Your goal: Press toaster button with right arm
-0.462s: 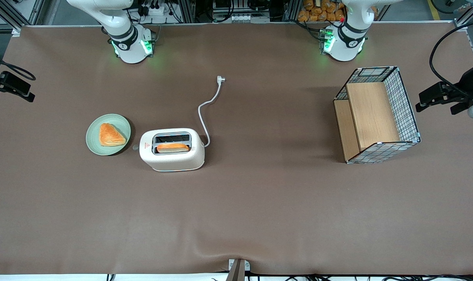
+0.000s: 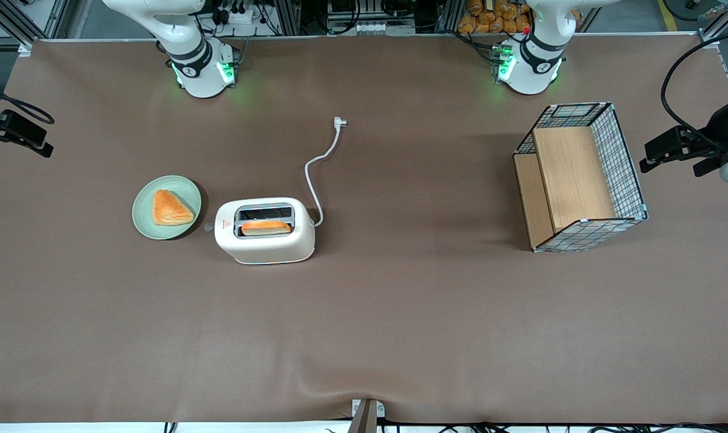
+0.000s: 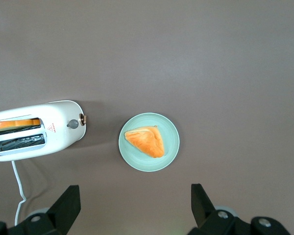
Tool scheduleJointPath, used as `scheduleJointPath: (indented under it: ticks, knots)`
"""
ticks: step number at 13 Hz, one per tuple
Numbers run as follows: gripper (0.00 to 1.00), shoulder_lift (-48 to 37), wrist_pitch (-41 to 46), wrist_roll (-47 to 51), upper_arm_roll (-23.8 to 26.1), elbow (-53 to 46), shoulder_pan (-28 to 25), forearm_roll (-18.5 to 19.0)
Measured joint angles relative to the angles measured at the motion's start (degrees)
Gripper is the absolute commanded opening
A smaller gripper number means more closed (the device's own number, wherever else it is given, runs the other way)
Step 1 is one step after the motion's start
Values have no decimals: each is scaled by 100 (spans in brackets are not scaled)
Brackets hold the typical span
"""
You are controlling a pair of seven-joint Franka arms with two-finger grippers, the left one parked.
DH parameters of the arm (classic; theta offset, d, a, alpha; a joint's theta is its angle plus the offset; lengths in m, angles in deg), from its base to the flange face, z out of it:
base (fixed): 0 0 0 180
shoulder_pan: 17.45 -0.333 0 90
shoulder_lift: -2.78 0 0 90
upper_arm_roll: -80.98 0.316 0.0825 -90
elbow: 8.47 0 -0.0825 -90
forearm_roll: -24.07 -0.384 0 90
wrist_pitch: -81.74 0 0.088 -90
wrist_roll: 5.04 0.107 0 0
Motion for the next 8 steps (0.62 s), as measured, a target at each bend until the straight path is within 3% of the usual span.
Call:
scheduleJointPath:
  ticks: [8]
  knots:
    - [100, 67, 62, -1, 7, 5, -1, 0]
